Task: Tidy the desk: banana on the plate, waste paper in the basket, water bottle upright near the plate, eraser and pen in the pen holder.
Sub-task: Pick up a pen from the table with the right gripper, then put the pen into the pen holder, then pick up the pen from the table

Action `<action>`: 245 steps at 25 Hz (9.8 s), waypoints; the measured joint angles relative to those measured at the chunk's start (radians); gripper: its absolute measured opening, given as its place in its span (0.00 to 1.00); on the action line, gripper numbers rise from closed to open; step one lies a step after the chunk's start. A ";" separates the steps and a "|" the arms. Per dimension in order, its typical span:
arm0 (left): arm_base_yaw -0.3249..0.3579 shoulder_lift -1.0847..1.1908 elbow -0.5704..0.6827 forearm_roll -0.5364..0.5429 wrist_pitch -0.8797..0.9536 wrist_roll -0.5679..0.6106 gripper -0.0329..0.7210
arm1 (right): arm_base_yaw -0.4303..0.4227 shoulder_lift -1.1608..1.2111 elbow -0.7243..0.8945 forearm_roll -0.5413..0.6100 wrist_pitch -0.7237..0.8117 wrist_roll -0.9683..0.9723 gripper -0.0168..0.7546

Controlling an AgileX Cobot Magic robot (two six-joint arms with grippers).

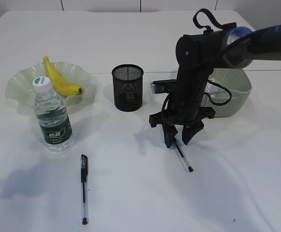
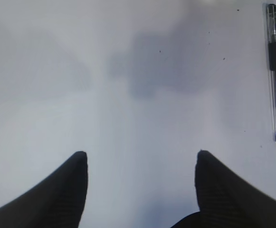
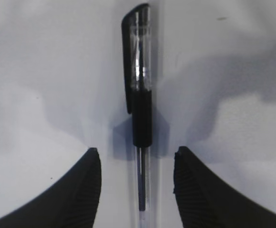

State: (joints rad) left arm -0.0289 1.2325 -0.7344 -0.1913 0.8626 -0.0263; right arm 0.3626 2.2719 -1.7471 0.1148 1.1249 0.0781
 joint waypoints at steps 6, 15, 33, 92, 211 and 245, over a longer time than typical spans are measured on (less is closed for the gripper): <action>0.000 0.000 0.000 0.000 -0.002 0.000 0.70 | 0.000 0.010 0.000 0.004 0.000 0.000 0.49; 0.000 0.000 0.000 0.000 -0.004 0.000 0.70 | 0.000 0.012 0.000 -0.001 0.000 0.003 0.48; 0.000 0.000 0.000 0.000 -0.004 0.000 0.70 | 0.000 0.026 -0.002 -0.001 0.007 0.011 0.20; 0.000 0.000 0.000 0.000 -0.008 0.000 0.70 | 0.000 -0.490 0.626 0.254 -1.080 -0.484 0.08; 0.000 0.000 0.000 0.010 -0.056 0.002 0.70 | 0.078 -0.037 0.197 -0.048 -1.534 -0.140 0.22; 0.000 0.000 0.000 0.010 -0.040 0.002 0.70 | 0.078 -0.553 0.197 -0.055 -0.416 -0.052 0.24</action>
State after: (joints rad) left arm -0.0289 1.2325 -0.7344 -0.1817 0.8230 -0.0241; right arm 0.4407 1.7189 -1.5503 0.0602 0.7084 0.0264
